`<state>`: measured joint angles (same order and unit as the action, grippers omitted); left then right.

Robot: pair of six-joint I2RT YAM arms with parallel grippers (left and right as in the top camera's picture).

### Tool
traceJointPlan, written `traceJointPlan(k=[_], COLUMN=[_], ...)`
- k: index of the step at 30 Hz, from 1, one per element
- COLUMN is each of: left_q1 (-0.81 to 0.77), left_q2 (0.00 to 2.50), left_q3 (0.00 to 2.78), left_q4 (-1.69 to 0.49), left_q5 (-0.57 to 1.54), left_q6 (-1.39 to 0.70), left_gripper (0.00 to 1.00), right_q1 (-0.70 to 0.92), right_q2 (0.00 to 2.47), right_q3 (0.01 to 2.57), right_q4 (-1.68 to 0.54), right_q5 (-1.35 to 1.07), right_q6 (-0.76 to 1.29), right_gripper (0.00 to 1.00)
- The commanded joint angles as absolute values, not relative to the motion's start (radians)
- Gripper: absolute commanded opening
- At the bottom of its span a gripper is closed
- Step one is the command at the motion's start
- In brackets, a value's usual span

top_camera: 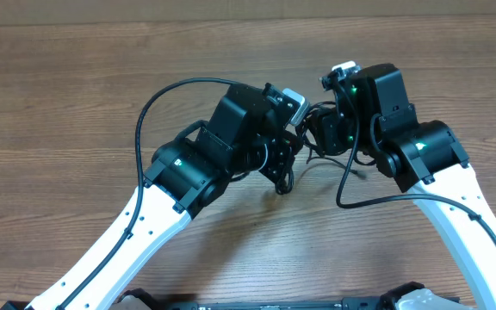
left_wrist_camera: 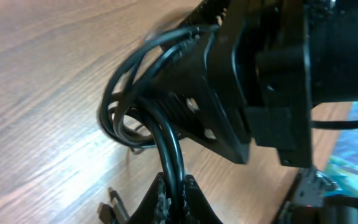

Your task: Untangle cables

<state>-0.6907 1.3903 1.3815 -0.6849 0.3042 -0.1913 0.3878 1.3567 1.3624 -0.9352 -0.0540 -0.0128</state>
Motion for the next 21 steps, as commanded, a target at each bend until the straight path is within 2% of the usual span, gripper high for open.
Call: traceJointPlan(k=[1,3,7,10,14,17,21], left_q1=[-0.696,-0.696,-0.696,-0.696,-0.696,-0.696,-0.693], left_q2=[1.386,1.386,1.386,1.386,1.386,1.386,1.386], left_q3=[1.394,1.394,1.394,1.394,1.394,1.394,1.394], left_q4=[-0.687,-0.696,-0.721,-0.72,-0.716,-0.7,-0.679], left_q5=[0.279,0.281,0.281,0.282,0.282,0.281,0.269], left_q6=[-0.016,0.055,0.177,0.187,0.187,0.186,0.131], left_gripper=[0.04,0.04,0.04,0.04,0.04,0.04,0.04], right_q1=[0.392,0.392,0.392,0.392,0.392,0.392,0.392], right_q2=[1.353,1.353,1.353,1.353,1.353,1.353,1.353], right_q3=[1.381,1.381,1.381,1.381,1.381,1.381,1.382], right_q4=[-0.93,-0.93,-0.929,-0.929,-0.931,-0.938,-0.948], right_q5=[-0.084,-0.128,-0.208,-0.226,-0.231,-0.23,-0.23], right_q6=[-0.057,-0.093,-0.149,-0.157,-0.159,-0.159,-0.127], right_gripper=[0.64,0.67,0.67,0.61,0.43,0.04,0.04])
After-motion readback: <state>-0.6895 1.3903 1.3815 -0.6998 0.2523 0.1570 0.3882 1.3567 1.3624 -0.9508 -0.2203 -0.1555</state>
